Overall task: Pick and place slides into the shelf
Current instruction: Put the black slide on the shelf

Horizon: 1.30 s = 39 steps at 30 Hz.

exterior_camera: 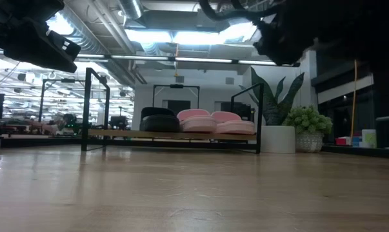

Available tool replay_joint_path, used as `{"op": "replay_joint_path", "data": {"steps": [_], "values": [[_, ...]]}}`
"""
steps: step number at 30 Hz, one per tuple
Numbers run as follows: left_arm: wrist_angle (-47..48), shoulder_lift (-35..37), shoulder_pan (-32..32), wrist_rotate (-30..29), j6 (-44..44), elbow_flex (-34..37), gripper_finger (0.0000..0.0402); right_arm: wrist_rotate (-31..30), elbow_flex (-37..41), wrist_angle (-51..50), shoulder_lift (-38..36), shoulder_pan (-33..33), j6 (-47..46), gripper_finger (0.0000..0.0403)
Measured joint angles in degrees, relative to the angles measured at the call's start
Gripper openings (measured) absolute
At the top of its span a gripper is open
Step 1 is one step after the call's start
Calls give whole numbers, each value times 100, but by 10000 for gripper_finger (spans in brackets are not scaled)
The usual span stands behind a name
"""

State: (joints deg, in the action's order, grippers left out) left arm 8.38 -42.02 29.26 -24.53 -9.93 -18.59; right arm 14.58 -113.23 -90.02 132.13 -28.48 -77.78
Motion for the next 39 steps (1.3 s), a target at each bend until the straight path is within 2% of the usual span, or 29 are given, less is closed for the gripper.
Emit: {"op": "replay_joint_path", "data": {"steps": [6, 12, 15, 22, 27, 36, 39], "values": [[8, 2, 2, 2, 0, 0, 0, 462, -2, 0, -83, -112, -152, 51], [17, 2, 0, 0, 0, 0, 0, 651, -9, 3, -83, -383, -259, 34], [17, 0, 0, 0, 0, 0, 0, 654, -9, 0, -83, -556, -364, 33], [17, 2, 0, 0, 0, 0, 0, 683, 2, 0, -80, -821, -1310, 33], [15, 2, 0, 2, -15, 0, 0, 996, 2, 0, -80, -934, -1449, 33], [15, 0, 0, 1, -18, 0, 0, 1009, 4, 0, -80, -1146, -1963, 34], [15, 1, 0, 0, -15, 0, 0, 1057, 4, 1, -78, -1247, -2081, 48]]}}
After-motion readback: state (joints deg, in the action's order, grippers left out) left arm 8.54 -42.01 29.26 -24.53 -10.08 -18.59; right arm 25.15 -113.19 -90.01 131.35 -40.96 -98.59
